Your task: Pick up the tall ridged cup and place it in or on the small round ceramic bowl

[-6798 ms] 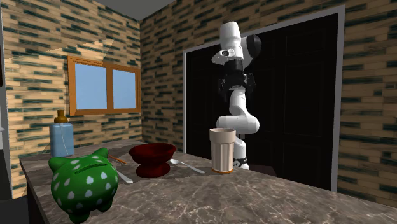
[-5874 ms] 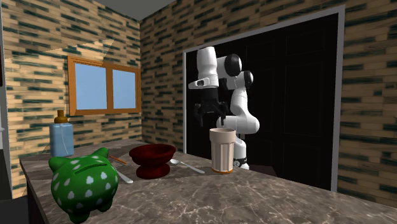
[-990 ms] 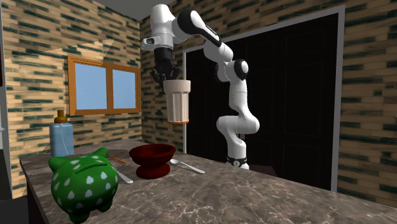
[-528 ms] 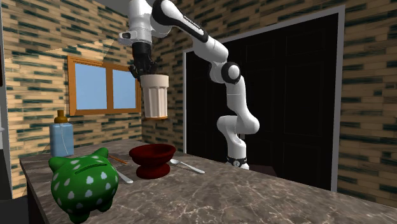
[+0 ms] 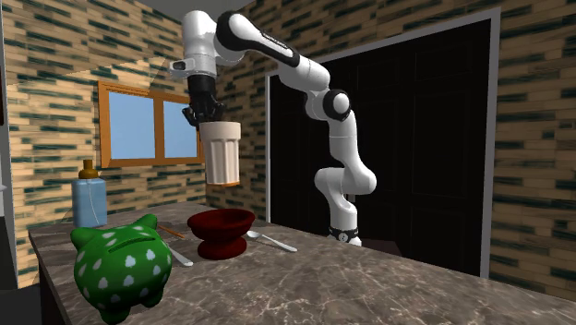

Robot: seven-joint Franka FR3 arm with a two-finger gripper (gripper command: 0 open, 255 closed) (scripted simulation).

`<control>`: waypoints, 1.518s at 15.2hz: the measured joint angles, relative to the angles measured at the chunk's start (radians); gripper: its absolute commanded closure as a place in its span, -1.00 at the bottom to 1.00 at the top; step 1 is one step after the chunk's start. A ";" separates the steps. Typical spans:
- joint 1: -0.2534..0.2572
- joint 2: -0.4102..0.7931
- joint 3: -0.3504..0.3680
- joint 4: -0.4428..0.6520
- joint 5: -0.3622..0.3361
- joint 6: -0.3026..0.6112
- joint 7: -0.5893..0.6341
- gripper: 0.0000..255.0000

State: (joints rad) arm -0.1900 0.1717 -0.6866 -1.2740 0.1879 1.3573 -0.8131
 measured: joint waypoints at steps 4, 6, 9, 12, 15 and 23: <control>0.023 -0.041 0.005 -0.104 -0.028 0.073 0.009 1.00; 0.030 -0.052 0.008 -0.142 -0.035 0.103 0.013 1.00; 0.038 -0.069 0.011 -0.203 -0.046 0.150 0.016 1.00; 0.044 -0.080 0.014 -0.253 -0.053 0.193 0.019 1.00; 0.050 -0.094 0.017 -0.311 -0.061 0.240 0.021 1.00; 0.052 -0.100 0.018 -0.344 -0.065 0.268 0.020 -1.00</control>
State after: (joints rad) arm -0.1380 0.0715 -0.6691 -1.6178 0.1227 1.6255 -0.7931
